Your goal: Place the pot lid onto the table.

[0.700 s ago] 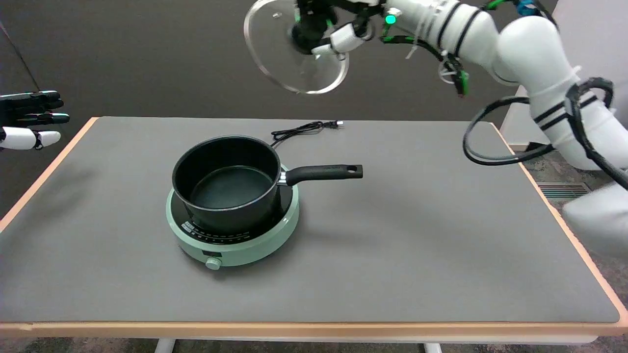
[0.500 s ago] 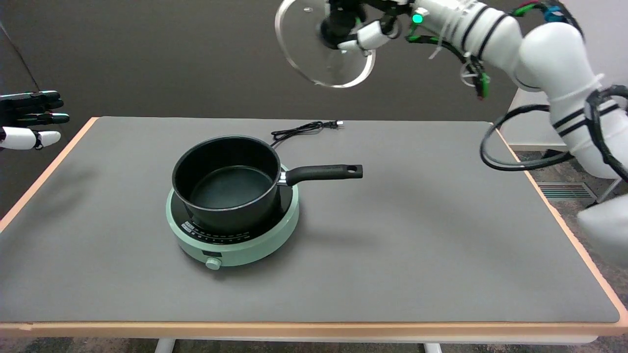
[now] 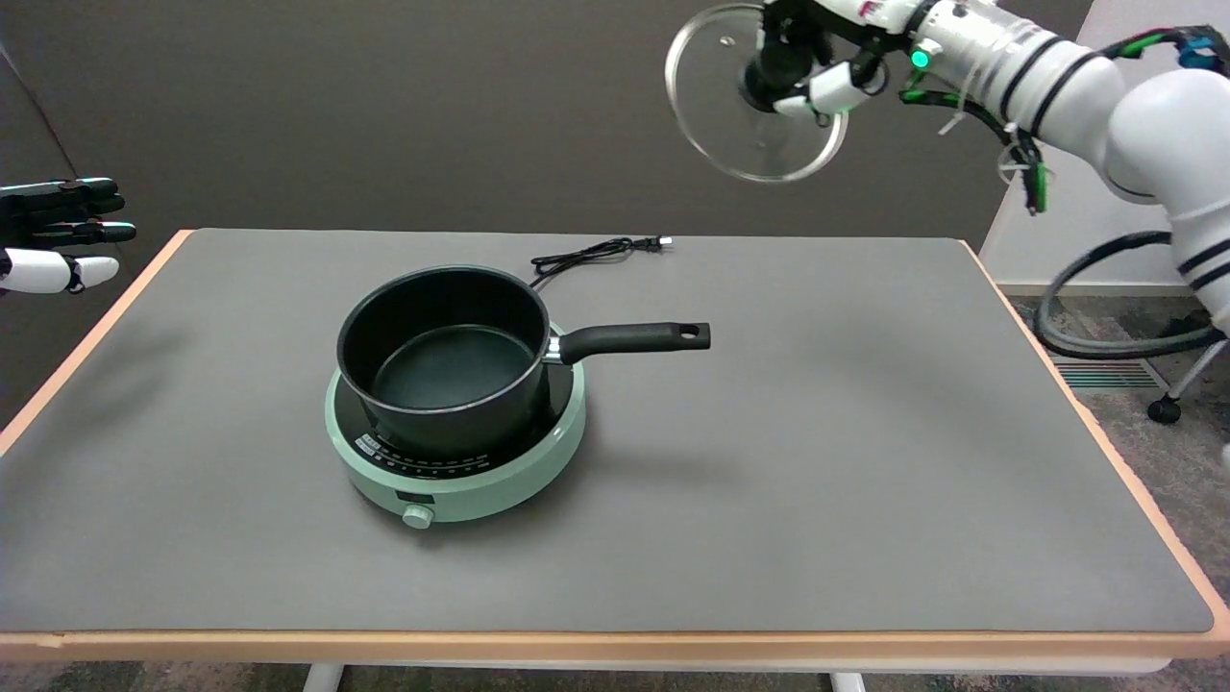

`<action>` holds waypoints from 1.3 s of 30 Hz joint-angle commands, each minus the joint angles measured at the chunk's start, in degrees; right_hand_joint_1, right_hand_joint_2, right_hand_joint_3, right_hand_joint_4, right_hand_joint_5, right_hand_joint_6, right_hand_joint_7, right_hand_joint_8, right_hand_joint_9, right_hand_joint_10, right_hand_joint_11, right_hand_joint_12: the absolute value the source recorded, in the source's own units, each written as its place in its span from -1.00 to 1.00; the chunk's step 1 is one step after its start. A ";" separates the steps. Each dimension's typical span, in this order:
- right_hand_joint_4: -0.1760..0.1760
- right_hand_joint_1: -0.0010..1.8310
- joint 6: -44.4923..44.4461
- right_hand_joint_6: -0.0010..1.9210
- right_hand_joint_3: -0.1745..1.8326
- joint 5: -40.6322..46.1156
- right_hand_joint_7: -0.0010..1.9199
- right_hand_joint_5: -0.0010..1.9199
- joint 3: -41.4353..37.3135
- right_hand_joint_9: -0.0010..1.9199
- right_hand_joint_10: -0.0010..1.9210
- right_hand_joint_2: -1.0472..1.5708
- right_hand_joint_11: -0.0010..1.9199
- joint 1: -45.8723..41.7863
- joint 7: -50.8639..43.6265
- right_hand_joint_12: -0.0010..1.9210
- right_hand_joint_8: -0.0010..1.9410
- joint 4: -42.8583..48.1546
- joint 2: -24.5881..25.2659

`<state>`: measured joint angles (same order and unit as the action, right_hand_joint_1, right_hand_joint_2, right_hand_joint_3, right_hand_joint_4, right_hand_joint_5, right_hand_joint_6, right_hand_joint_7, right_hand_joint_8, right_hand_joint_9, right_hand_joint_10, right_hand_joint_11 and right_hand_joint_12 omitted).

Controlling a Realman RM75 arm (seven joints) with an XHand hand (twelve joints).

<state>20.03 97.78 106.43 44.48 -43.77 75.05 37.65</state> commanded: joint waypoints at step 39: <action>-0.28 0.33 0.45 0.35 -0.38 -0.19 0.05 -0.19 -1.36 -0.06 0.60 0.53 -0.27 -20.86 2.84 0.11 0.20 -12.44 -4.54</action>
<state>20.32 97.59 99.08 21.64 -41.50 68.25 29.65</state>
